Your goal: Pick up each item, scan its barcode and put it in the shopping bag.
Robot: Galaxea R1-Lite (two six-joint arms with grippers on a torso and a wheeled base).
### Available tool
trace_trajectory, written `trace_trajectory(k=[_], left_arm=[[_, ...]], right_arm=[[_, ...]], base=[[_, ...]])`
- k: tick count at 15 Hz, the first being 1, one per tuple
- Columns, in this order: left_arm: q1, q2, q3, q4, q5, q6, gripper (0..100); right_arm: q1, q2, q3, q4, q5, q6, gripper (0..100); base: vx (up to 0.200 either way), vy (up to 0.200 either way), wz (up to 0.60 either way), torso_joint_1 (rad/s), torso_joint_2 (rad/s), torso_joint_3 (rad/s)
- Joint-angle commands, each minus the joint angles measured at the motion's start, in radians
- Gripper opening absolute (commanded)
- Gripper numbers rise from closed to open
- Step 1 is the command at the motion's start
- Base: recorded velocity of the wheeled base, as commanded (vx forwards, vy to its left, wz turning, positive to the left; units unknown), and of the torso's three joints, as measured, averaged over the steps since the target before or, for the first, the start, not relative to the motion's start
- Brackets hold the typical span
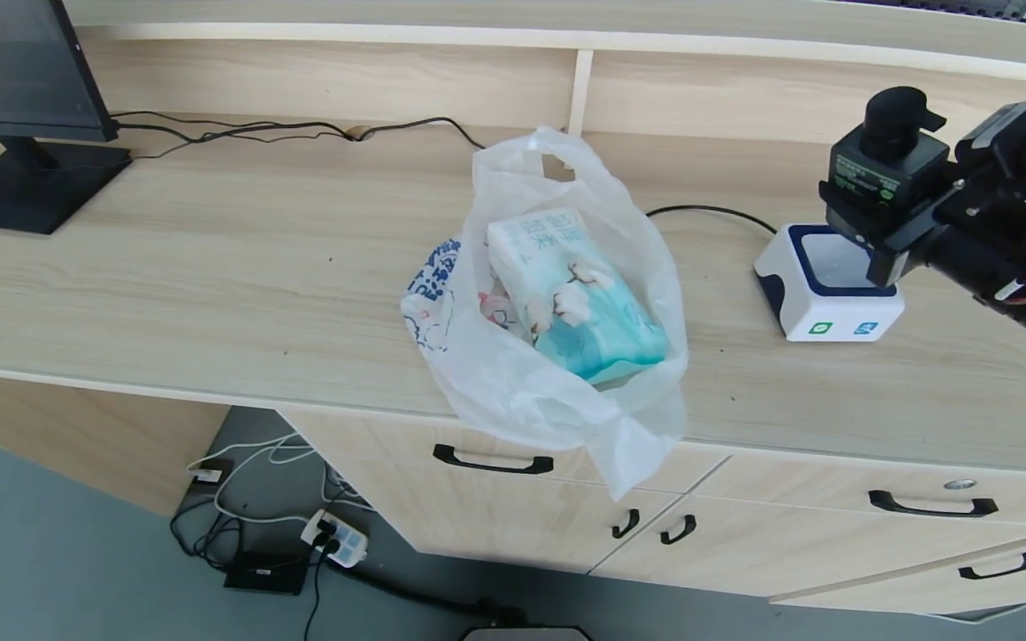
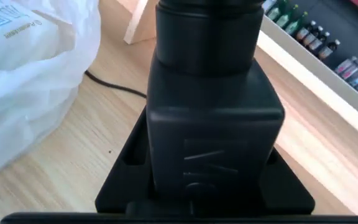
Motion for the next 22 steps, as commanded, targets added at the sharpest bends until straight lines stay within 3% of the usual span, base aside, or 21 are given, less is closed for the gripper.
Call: trace_trajectory(k=[1, 4, 7, 8, 11, 22], left_arm=[[0.000, 0.002, 0.000, -0.001, 0.000, 0.000, 100], [0.000, 0.002, 0.000, 0.001, 0.000, 0.000, 100], [0.000, 0.002, 0.000, -0.004, 0.000, 0.003, 100], [0.000, 0.000, 0.000, -0.005, 0.000, 0.003, 100], [0.000, 0.002, 0.000, -0.002, 0.000, 0.002, 100], [0.000, 0.000, 0.000, -0.001, 0.000, 0.002, 100]], right_arm=[[-0.044, 0.005, -0.028, -0.003, 0.022, -0.083, 0], [-0.044, 0.040, -0.026, -0.026, 0.109, -0.255, 0], [-0.003, 0.106, -0.005, -0.114, 0.132, -0.283, 0], [-0.023, 0.137, 0.006, -0.215, 0.155, -0.284, 0], [-0.078, 0.180, 0.009, -0.230, 0.246, -0.323, 0], [-0.078, 0.207, 0.005, -0.238, 0.246, -0.290, 0]], base=[[0.000, 0.000, 0.00, 0.000, 0.00, 0.000], [0.000, 0.000, 0.00, 0.000, 0.00, 0.000], [0.000, 0.000, 0.00, 0.000, 0.00, 0.000], [0.000, 0.000, 0.00, 0.000, 0.00, 0.000], [0.000, 0.000, 0.00, 0.000, 0.00, 0.000], [0.000, 0.000, 0.00, 0.000, 0.00, 0.000]])
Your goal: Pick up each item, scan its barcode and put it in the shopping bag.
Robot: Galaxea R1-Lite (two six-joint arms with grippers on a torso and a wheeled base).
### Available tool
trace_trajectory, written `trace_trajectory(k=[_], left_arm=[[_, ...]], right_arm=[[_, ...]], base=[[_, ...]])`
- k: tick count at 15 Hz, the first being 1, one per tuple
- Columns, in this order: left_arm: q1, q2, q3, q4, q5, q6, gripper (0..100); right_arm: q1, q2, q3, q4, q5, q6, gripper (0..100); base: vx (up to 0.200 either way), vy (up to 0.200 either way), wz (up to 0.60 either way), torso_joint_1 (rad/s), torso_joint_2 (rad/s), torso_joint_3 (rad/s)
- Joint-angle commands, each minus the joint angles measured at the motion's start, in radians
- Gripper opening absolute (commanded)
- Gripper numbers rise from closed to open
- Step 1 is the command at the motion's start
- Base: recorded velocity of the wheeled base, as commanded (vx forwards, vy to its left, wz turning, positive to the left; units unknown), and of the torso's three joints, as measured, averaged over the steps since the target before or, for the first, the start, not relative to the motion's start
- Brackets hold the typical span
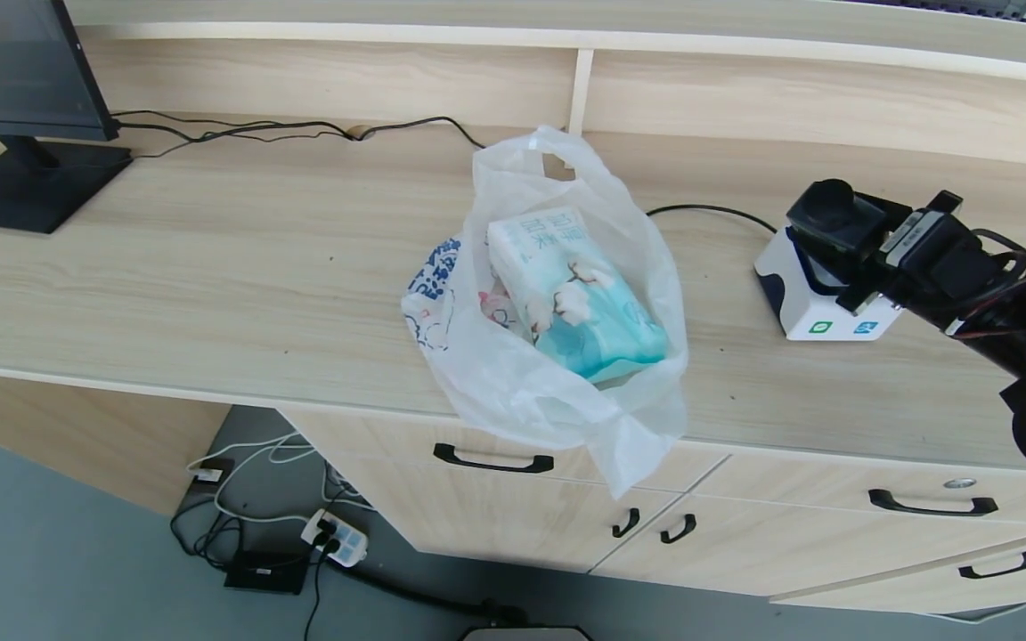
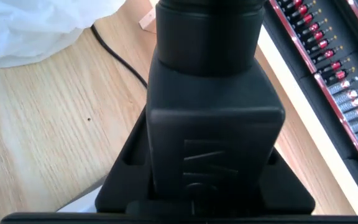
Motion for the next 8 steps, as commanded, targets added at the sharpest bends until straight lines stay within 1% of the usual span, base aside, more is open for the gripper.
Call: trace_trajectory(k=[1, 8], left_arm=[[0.000, 0.000, 0.000, -0.001, 0.000, 0.001, 100], [0.000, 0.000, 0.000, -0.001, 0.000, 0.001, 100]], right_arm=[[-0.007, 0.002, -0.003, 0.000, 0.000, 0.006, 0], [-0.005, -0.006, -0.020, -0.002, -0.007, 0.034, 0]], base=[[0.000, 0.000, 0.00, 0.000, 0.00, 0.000], [0.000, 0.000, 0.00, 0.000, 0.00, 0.000]])
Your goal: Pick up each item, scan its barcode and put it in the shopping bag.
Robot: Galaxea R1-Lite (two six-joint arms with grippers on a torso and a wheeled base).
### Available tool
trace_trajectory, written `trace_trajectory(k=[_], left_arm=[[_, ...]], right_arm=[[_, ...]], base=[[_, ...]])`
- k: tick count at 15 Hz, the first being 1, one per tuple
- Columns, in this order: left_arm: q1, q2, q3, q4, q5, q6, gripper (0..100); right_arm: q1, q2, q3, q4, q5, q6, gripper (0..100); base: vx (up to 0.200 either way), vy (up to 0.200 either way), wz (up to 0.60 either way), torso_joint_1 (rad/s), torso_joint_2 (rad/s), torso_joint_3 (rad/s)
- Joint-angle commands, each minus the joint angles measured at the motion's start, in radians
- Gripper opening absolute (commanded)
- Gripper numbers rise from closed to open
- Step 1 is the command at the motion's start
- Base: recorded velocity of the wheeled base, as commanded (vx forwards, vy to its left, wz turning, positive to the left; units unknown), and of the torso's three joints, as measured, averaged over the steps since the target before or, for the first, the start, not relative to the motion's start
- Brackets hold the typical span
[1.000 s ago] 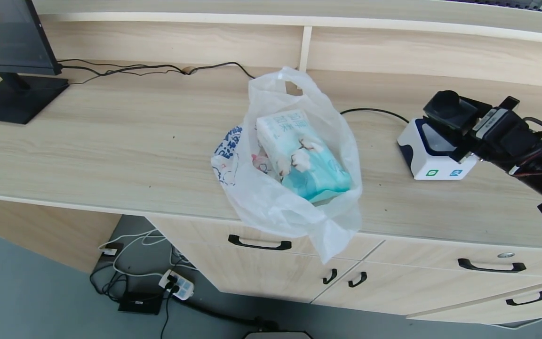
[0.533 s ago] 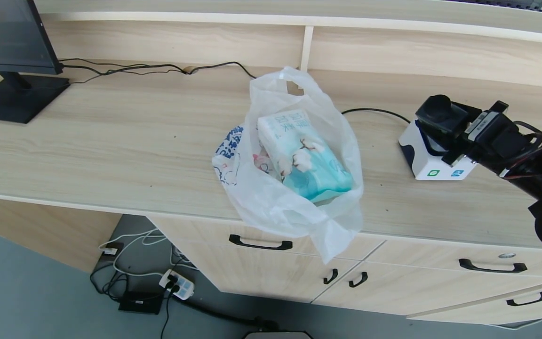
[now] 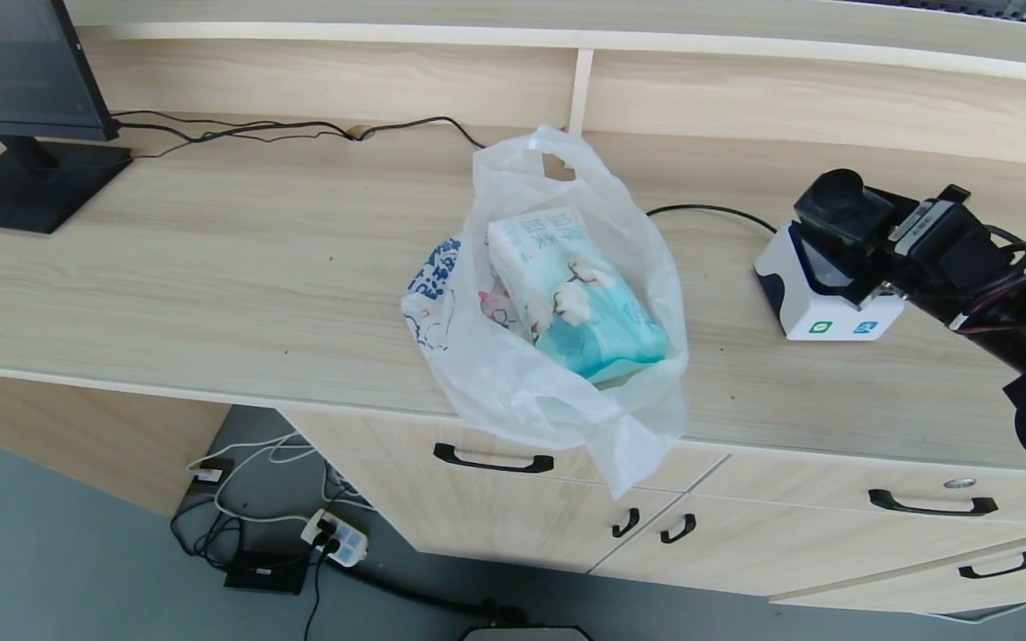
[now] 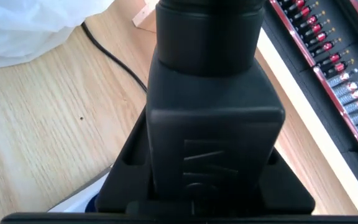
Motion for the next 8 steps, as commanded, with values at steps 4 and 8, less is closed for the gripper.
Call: trace_trajectory(k=[4, 8], left_arm=[[-0.001, 0.002, 0.000, 0.000, 0.000, 0.011, 100], [0.000, 0.000, 0.000, 0.000, -0.001, 0.017, 100]], right_arm=[[0.106, -0.112, 0.032, -0.003, -0.153, 0.153, 0], [0.290, -0.298, 0.205, -0.016, -0.496, 0.324, 0]], base=[[0.000, 0.000, 0.00, 0.000, 0.00, 0.000], [0.000, 0.000, 0.00, 0.000, 0.00, 0.000]])
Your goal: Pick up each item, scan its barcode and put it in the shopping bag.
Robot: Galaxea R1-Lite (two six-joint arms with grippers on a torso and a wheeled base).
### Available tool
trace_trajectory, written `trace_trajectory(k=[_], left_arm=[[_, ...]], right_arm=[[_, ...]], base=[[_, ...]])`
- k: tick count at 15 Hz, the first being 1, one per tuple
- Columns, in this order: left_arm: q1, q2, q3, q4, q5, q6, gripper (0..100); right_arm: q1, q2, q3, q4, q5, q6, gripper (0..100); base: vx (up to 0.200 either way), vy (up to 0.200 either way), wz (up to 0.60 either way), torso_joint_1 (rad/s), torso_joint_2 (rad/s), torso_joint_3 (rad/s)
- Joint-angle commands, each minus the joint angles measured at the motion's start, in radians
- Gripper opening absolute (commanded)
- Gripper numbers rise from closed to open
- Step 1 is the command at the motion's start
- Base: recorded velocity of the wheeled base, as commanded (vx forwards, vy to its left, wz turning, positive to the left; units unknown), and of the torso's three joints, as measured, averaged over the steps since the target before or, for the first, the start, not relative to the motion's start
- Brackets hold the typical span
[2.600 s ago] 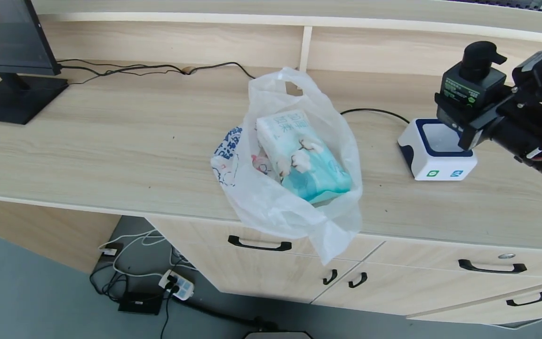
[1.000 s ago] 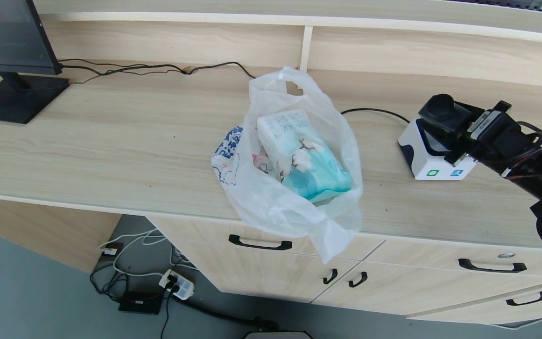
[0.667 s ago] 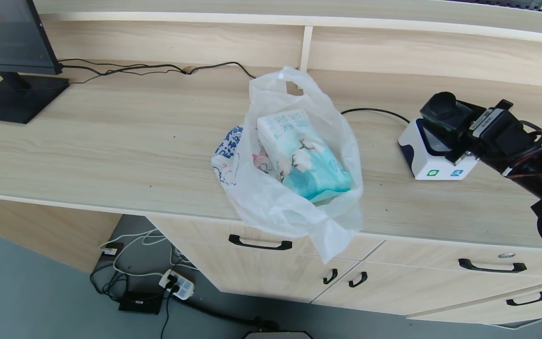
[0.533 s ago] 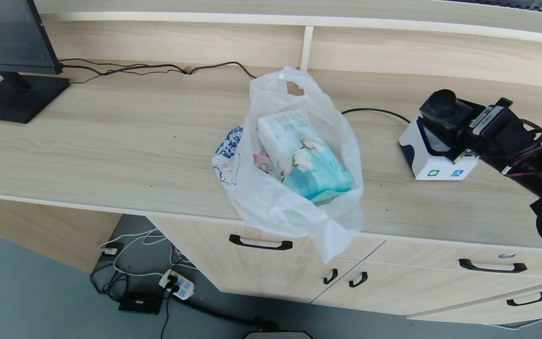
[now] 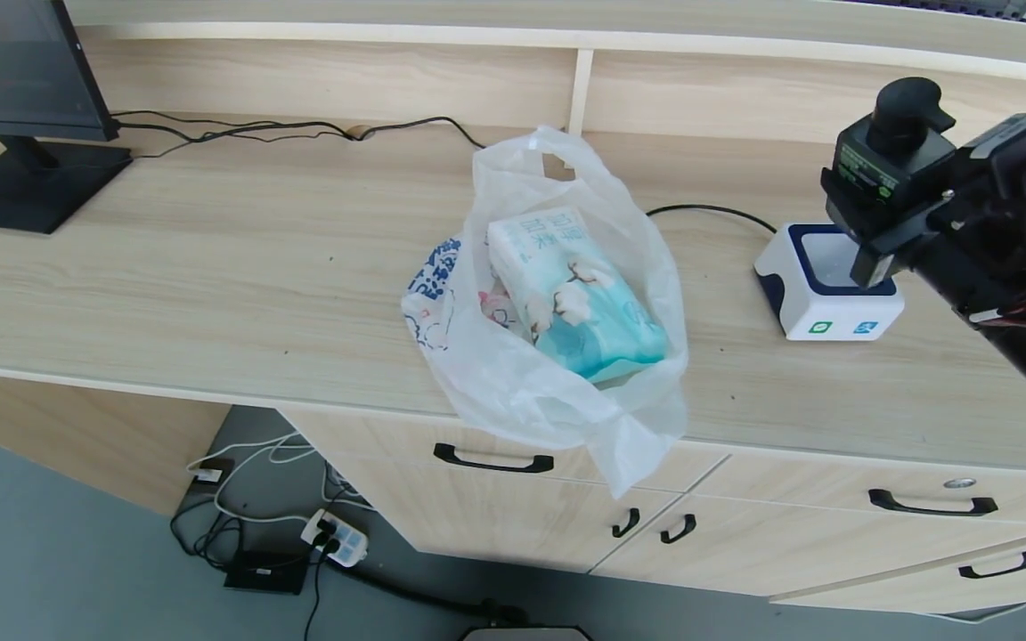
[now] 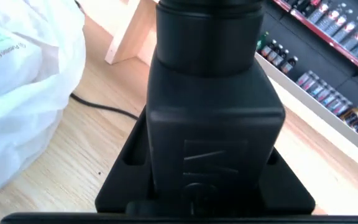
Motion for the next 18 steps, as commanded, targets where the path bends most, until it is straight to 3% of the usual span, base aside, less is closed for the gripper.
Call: trace_trajectory(k=[1, 2, 9, 12, 14, 18], left_arm=[[-0.001, 0.000, 0.000, 0.000, 0.000, -0.001, 100], [-0.001, 0.002, 0.000, 0.001, 0.000, -0.001, 100], [-0.001, 0.002, 0.000, 0.001, 0.000, -0.001, 100], [-0.001, 0.000, 0.000, 0.001, 0.000, -0.001, 100], [-0.001, 0.000, 0.000, 0.001, 0.000, -0.001, 100], [-0.001, 0.000, 0.000, 0.001, 0.000, -0.001, 100]], right_arm=[[0.132, -0.119, 0.100, 0.002, -0.131, 0.068, 0], [0.174, -0.130, 0.129, -0.001, -0.209, 0.124, 0], [0.174, -0.107, 0.118, 0.004, -0.212, 0.214, 0], [0.215, -0.021, 0.071, 0.005, -0.206, 0.265, 0], [0.253, 0.045, 0.059, -0.001, -0.212, 0.406, 0], [0.240, 0.085, 0.083, -0.024, -0.243, 0.498, 0]], base=[[0.000, 0.000, 0.60, 0.007, 0.01, 0.002], [0.000, 0.000, 0.60, -0.002, 0.00, 0.007], [0.000, 0.000, 0.60, -0.001, 0.00, 0.002], [0.000, 0.000, 0.00, 0.000, 0.00, 0.000], [0.000, 0.000, 0.00, 0.000, 0.00, 0.000], [0.000, 0.000, 0.00, 0.000, 0.00, 0.000]])
